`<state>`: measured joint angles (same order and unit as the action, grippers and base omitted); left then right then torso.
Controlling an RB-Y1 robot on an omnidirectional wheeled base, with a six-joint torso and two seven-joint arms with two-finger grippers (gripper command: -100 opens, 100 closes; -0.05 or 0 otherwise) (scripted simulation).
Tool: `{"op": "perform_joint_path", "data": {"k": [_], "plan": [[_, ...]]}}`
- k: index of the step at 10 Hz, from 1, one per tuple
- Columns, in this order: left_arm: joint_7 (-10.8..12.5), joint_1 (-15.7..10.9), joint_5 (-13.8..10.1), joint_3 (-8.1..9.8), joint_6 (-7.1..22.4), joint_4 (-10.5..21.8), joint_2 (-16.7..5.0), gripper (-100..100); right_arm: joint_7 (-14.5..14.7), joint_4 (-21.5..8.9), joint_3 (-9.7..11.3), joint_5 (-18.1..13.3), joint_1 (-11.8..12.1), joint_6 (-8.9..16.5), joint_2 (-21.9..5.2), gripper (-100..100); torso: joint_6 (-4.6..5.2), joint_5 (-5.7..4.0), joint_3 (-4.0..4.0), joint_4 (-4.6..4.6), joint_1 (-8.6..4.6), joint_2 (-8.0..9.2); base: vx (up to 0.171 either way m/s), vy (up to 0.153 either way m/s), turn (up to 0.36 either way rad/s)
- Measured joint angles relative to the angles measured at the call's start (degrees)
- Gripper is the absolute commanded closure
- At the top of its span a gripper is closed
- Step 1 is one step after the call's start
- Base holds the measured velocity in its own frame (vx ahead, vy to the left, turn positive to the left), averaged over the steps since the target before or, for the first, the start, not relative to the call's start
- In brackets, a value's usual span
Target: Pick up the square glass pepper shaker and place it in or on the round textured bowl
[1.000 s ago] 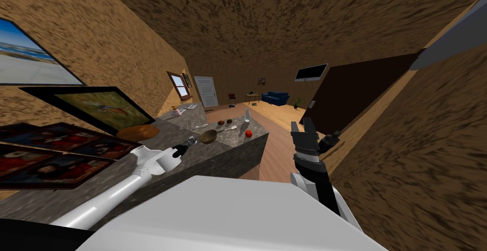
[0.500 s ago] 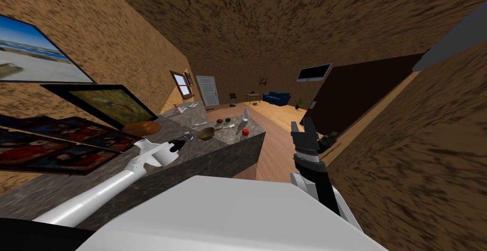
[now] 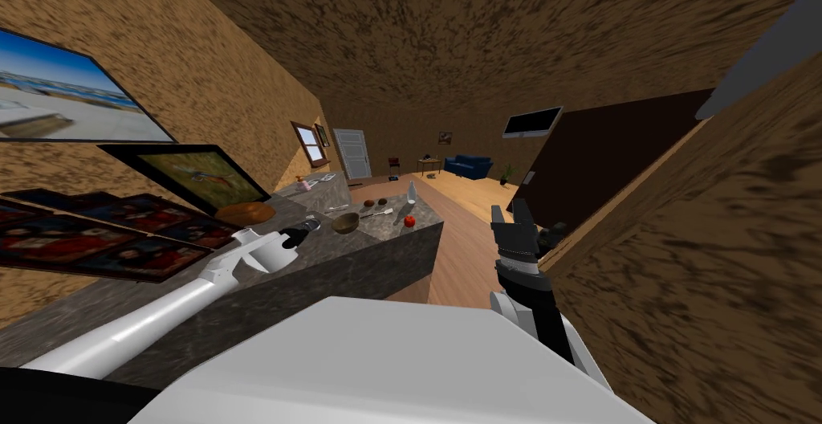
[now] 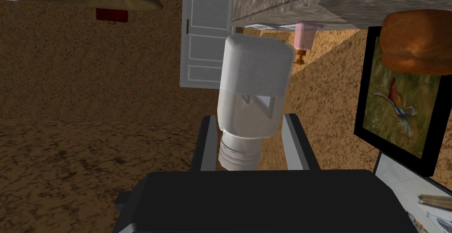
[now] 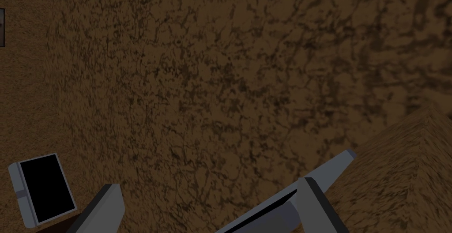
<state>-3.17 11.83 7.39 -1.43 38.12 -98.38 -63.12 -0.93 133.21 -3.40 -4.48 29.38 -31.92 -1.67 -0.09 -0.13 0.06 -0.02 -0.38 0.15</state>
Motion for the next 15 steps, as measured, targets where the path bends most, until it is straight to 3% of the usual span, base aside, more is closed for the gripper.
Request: {"op": "perform_joint_path", "data": {"k": [6, 15], "plan": [[0.44, 0.84, -2.9, 1.2, 5.32, -6.45, -5.07, 100, 0.0, 0.0, -0.01, 0.0, 0.01, 0.0, -0.01, 0, 0.1, 0.12, -0.15, -0.03, 0.24, -0.3, 0.028, -0.051, 0.017], [7.23, 3.38, -9.74, -1.9, 8.44, -16.62, -11.58, 100, 0.0, 0.0, -0.01, 0.0, 0.01, 0.0, -0.01, 0, 0.11, 0.29, -0.27, -0.07, 0.55, -0.51, 0.086, 0.02, -0.001]]}}
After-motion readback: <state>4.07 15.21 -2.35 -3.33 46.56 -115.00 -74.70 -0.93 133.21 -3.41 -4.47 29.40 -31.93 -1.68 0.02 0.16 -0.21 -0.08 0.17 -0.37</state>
